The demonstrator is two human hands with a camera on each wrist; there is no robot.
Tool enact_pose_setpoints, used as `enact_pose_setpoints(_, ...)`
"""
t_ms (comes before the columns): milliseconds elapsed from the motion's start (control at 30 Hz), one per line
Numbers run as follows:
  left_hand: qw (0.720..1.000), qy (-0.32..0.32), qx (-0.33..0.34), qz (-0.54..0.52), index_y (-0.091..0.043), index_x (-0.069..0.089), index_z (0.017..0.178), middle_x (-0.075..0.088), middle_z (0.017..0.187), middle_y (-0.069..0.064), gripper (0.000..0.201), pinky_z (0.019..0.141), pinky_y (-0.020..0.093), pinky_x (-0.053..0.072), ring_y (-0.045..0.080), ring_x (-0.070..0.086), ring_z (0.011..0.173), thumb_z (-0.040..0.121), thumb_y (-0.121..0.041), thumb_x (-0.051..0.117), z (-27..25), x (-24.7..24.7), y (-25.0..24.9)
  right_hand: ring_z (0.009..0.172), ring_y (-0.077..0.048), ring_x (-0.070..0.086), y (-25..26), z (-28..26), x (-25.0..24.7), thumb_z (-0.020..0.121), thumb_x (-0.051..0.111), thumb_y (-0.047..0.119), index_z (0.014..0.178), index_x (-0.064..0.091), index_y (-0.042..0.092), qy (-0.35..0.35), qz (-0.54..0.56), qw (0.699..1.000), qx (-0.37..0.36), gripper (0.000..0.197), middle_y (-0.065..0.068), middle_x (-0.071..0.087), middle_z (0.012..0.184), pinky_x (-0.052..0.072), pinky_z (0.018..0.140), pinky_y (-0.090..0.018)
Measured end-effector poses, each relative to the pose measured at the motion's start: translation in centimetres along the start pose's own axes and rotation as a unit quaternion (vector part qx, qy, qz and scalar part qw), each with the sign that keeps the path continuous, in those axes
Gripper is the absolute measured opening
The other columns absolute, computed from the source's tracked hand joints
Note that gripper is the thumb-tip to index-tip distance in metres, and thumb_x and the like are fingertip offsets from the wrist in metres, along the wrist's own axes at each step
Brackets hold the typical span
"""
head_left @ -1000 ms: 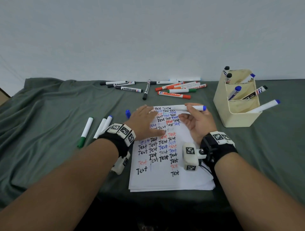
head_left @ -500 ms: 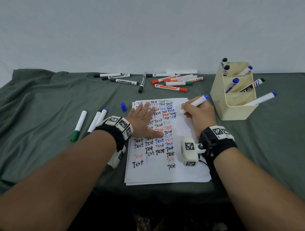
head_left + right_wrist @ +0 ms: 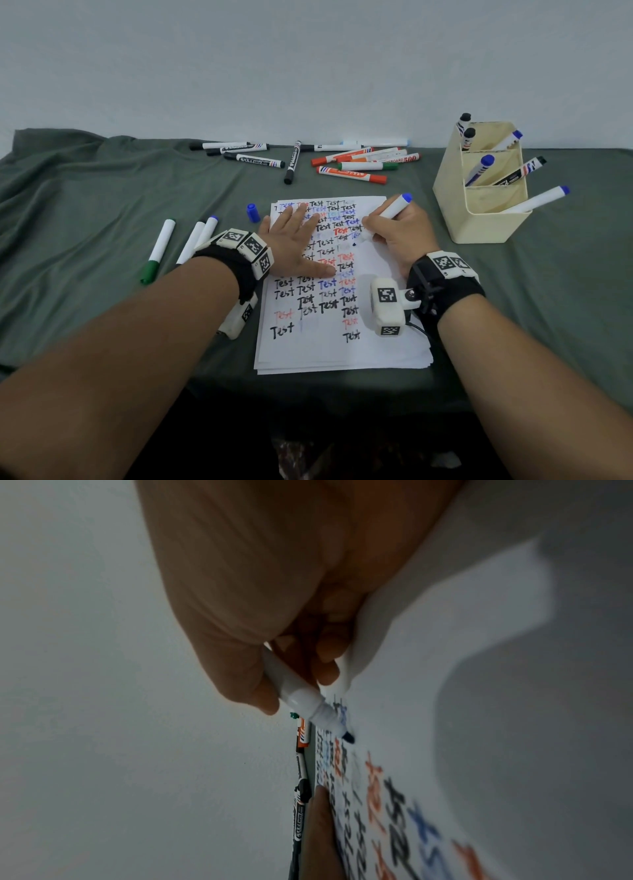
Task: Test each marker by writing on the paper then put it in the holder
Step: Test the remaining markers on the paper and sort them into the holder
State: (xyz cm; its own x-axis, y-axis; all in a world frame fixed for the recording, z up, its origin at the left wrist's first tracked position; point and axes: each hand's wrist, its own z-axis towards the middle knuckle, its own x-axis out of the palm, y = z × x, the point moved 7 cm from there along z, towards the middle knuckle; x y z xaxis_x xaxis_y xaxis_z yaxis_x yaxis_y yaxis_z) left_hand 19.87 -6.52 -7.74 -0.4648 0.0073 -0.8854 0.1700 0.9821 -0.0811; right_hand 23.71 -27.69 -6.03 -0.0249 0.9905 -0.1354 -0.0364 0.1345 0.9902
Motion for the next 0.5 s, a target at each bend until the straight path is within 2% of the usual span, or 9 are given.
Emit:
enact_pose_setpoints(167, 1.0, 0.0, -0.001, 0.002, -0.029, -0.022, 0.155, -0.033, 0.161, -0.002, 0.131, 0.121, 0.056, -0.01, 0.021, -0.028, 0.149, 0.057, -0.098, 0.029, -0.01, 0.02, -0.06, 0.063, -0.013, 0.064, -0.2, -0.03, -0.01, 0.076, 0.081, 0.019, 0.067, 0.07, 0.027, -0.003, 0.008, 1.0, 0.0, 0.016, -0.006, 0.075, 0.073, 0.054, 0.062, -0.029)
enact_pose_setpoints(333, 1.0, -0.002, -0.001, 0.001, -0.029, -0.022, 0.156, -0.033, 0.161, -0.003, 0.131, 0.121, 0.056, -0.01, 0.021, -0.028, 0.149, 0.057, -0.098, 0.029, 0.01, -0.01, 0.14, 0.063, -0.013, 0.063, -0.11, 0.1, -0.27, 0.076, 0.078, 0.019, 0.068, 0.068, 0.024, -0.017, -0.004, 1.0, -0.003, 0.014, -0.008, 0.074, 0.073, 0.054, 0.068, -0.038)
enact_pose_setpoints(400, 1.0, -0.002, 0.001, 0.0, -0.03, -0.022, 0.155, -0.033, 0.161, -0.003, 0.131, 0.121, 0.056, -0.01, 0.021, -0.028, 0.149, 0.056, -0.099, 0.029, 0.07, 0.04, 0.14, 0.061, -0.014, 0.062, -0.17, 0.04, -0.28, 0.074, 0.079, 0.019, 0.07, 0.067, 0.023, -0.015, 0.004, 1.0, -0.001, 0.013, -0.007, 0.073, 0.073, 0.053, 0.066, -0.036)
enact_pose_setpoints(500, 1.0, -0.002, 0.001, -0.001, -0.03, -0.023, 0.155, -0.034, 0.161, -0.003, 0.131, 0.121, 0.055, -0.011, 0.02, -0.028, 0.149, 0.056, -0.1, 0.029, 0.12, 0.08, 0.2, 0.061, -0.013, 0.061, -0.11, -0.06, -0.15, 0.072, 0.078, 0.02, 0.065, 0.066, 0.028, -0.01, -0.008, 1.0, -0.001, 0.016, -0.004, 0.072, 0.071, 0.052, 0.065, -0.034)
